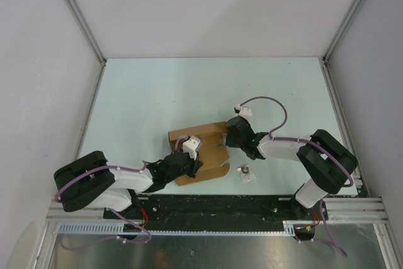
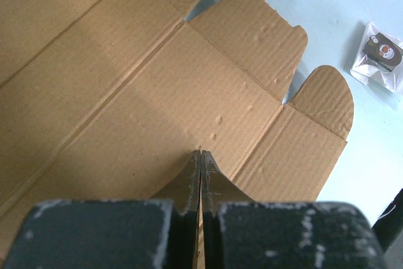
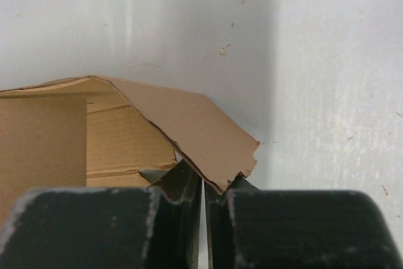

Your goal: Fold the paper box

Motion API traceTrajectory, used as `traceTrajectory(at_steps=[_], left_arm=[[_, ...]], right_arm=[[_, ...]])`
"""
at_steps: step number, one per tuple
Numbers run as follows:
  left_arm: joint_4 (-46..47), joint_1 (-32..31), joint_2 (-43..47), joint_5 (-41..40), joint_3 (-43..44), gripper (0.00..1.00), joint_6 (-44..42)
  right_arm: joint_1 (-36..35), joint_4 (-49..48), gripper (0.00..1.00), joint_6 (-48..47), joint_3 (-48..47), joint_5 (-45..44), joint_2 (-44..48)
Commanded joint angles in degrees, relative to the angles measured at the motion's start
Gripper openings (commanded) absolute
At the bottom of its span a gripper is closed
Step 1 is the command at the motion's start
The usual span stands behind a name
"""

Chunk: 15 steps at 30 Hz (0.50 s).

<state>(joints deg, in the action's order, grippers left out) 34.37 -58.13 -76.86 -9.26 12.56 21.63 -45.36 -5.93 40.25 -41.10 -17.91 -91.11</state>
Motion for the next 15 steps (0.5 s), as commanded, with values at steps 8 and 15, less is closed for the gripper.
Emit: traceTrajectory(at_steps=[8,15], left_arm=[[-0.45,-0.49,-0.13,-0.76,0.89,0.00,0.96],[-0.53,-0.41,-0.22,-0.59,1.07,0.00,0.96]], right_arm=[[-0.25,-5.22,0.03,-2.10,-0.03,0.86,-4.25],[-0.87,-6.98,0.03,-3.33,0.06,2.44,-3.37]])
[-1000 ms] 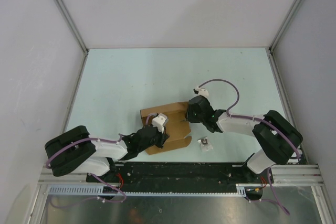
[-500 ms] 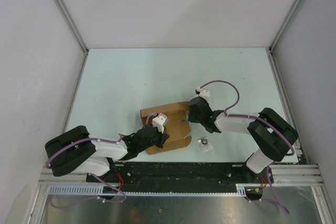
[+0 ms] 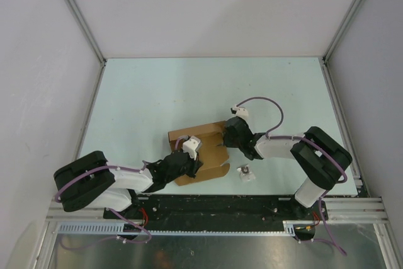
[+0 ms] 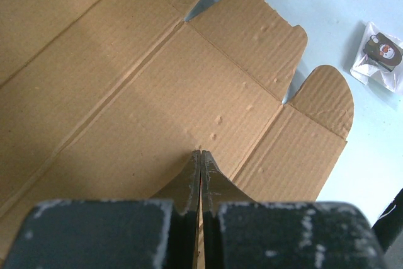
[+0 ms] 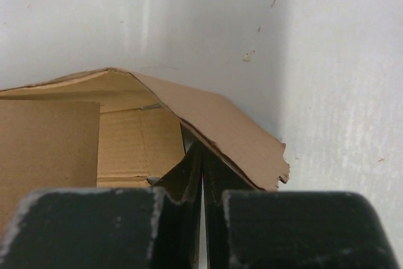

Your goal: Fold the paper box

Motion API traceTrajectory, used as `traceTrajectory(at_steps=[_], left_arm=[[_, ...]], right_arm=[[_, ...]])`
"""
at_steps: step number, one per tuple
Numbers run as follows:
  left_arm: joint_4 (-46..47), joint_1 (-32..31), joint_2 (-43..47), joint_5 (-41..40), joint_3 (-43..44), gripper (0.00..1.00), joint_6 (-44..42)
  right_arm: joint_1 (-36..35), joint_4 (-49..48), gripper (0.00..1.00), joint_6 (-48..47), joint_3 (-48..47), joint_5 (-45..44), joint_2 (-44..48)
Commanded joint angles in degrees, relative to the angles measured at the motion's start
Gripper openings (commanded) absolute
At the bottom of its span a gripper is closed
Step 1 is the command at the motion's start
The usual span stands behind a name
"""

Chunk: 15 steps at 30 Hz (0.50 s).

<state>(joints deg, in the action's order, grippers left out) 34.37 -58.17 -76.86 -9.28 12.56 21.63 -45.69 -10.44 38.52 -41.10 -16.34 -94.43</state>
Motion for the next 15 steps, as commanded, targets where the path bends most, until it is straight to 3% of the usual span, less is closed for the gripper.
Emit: traceTrajectory(at_steps=[1,15], left_arm=[[-0.53,-0.45,-0.22,-0.48,1.07,0.00,0.96],[-0.45,-0.45,-0.92,-0.21,1.42,0.00,0.96]], right_arm=[[-0.54,-2.66,0.03,-1.96,0.06,1.22,0.12],[-1.42,-5.21,0.03,-4.77,0.06,3.85,2.76]])
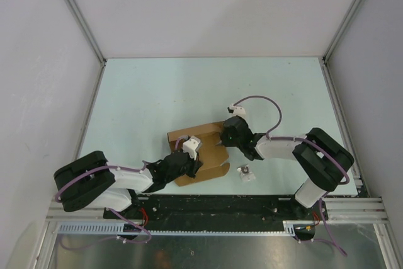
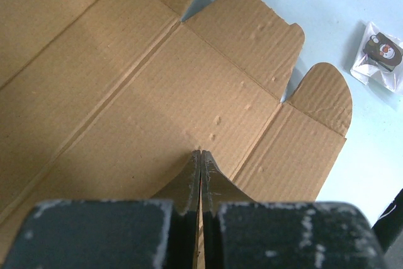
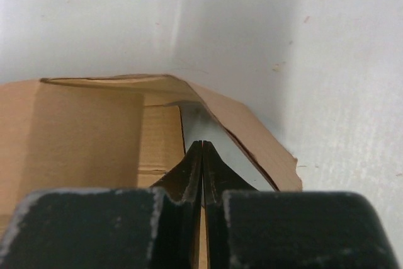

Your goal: Fold the paper box

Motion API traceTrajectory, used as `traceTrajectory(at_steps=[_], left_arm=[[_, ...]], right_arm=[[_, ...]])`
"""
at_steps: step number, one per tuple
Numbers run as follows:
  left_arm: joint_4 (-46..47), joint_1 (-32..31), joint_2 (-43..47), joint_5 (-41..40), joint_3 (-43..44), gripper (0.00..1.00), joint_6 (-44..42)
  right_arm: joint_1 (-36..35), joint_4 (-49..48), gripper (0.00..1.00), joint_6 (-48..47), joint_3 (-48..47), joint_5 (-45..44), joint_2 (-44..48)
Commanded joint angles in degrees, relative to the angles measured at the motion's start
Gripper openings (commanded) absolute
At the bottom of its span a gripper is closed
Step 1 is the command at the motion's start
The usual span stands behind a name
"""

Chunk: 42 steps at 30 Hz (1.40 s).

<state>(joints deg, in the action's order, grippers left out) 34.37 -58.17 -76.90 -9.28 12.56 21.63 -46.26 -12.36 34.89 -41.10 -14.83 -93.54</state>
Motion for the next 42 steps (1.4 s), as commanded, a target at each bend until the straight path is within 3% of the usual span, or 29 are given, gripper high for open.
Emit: traceTrajectory(at_steps=[1,34,42], left_arm=[[-0.53,-0.45,-0.88,-0.21,1.42,0.00,0.96],[-0.53,-0.45,-1.67,0.05,1.42,0.00,0.70],[-0.53,-0.45,-1.76,-0.04,1.51,0.00,0.78]], right_arm=[[-0.94,-3.46,0.03,-1.23,0.06,2.61,1.87],[-2.78,-10.93,0.04,-0.88,0.06,11.67,-5.52],[-2.78,-3.74,0.04,-3.33,0.06,6.14,-0.60]])
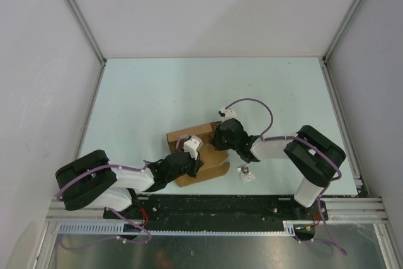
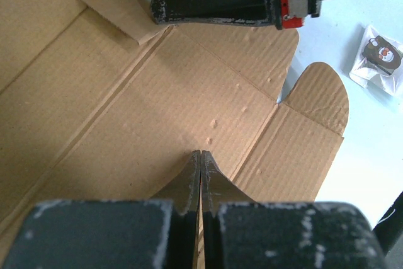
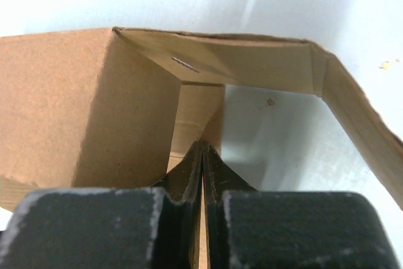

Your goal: Fold the paper box

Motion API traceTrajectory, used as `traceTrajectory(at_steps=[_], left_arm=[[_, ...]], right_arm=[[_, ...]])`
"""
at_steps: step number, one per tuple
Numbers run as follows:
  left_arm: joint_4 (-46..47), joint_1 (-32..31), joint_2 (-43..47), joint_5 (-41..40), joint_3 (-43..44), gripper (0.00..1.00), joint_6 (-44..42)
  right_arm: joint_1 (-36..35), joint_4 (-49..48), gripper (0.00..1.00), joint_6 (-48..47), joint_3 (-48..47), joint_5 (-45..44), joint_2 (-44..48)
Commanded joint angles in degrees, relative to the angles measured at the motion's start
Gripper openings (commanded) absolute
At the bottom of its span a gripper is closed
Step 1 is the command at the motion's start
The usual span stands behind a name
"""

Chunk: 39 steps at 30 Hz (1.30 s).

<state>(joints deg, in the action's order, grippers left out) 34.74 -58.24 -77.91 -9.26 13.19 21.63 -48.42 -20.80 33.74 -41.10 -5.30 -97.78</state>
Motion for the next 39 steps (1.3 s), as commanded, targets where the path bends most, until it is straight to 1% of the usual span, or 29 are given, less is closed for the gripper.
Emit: traceTrajectory(at_steps=[1,6,9,13,16,19,28,39], left_arm=[[-0.90,-0.39,-0.67,-0.15,0.87,0.00,0.78],[-0.90,-0.39,-0.67,-0.06,1.05,0.00,0.78],[-0.90,-0.39,-0.75,-0.06,1.22,0.00,0.70],[-0.82,-0.39,-1.10,0.03,1.22,0.00,0.87],[-0.82,-0.39,-1.19,0.11,1.22,0.00,0.87],[-0.90,-0.39,-1.02,0.12,1.22,0.00,0.87],[-0.90,-0.38,-1.19,0.20,1.31,0.00,0.78],[-0.90,-0.39,-1.37,0.20,1.31,0.00,0.52]], right_arm=[[-0.62,5.76,0.04,-2.62,0.06,-5.05,4.52],[-0.53,11.91,0.04,-5.25,0.06,-9.98,10.32],[-0.53,13.93,0.05,-6.40,0.06,-12.79,13.21],[0.17,14.38,0.06,-8.68,0.06,-14.12,16.21],[1.22,13.24,0.06,-9.56,-0.03,-13.25,17.18],[2.28,11.40,0.06,-10.53,0.06,-10.53,17.18],[3.33,6.74,0.08,-11.68,-0.03,-5.87,16.57],[3.16,2.96,0.08,-10.71,-0.91,0.46,12.44]])
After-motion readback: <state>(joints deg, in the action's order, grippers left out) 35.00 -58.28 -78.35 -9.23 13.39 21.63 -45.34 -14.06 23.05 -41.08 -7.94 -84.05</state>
